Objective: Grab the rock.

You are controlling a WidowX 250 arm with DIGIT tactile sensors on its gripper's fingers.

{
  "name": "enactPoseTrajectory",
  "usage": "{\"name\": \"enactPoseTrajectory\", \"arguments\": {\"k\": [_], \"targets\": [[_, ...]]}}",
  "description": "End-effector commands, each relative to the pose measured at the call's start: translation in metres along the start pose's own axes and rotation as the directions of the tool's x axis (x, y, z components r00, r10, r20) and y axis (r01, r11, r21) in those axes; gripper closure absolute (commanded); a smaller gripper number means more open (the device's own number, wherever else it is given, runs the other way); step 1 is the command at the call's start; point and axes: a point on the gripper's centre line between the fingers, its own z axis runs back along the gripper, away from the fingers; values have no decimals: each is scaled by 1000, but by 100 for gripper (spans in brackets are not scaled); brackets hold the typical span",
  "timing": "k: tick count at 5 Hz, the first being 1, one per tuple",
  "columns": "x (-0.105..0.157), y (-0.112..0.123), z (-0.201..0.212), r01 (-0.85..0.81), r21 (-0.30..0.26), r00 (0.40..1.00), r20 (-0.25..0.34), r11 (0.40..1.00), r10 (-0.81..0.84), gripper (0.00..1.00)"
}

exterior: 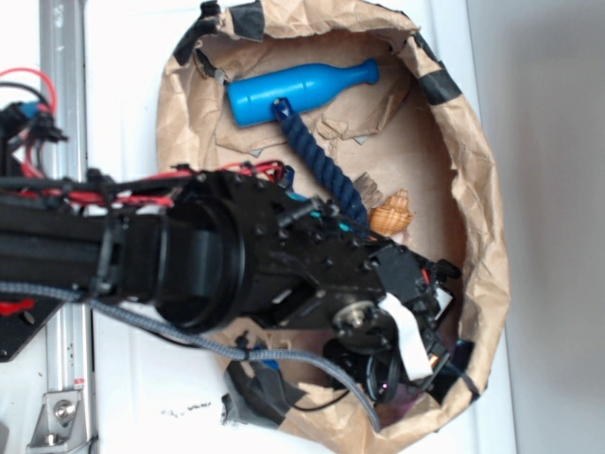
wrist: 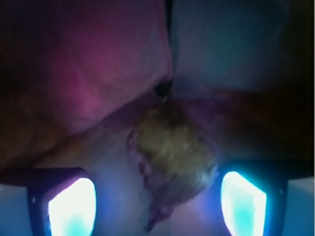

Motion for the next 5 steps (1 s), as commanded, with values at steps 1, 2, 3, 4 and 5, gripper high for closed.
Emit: {"name": "enactPoseTrajectory", "arguments": {"k": [1, 2, 3, 4, 5], "targets": [[32, 8, 11, -10, 55, 1000, 29, 998, 9, 100], [17, 18, 30, -64, 107, 998, -20, 992, 66, 100], [-1, 35, 63, -183, 197, 974, -95, 963, 204, 100], [-11, 50, 93, -283, 234, 941, -122, 930, 317, 100], [-18, 57, 125, -379, 297, 877, -186, 876, 443, 100]]}}
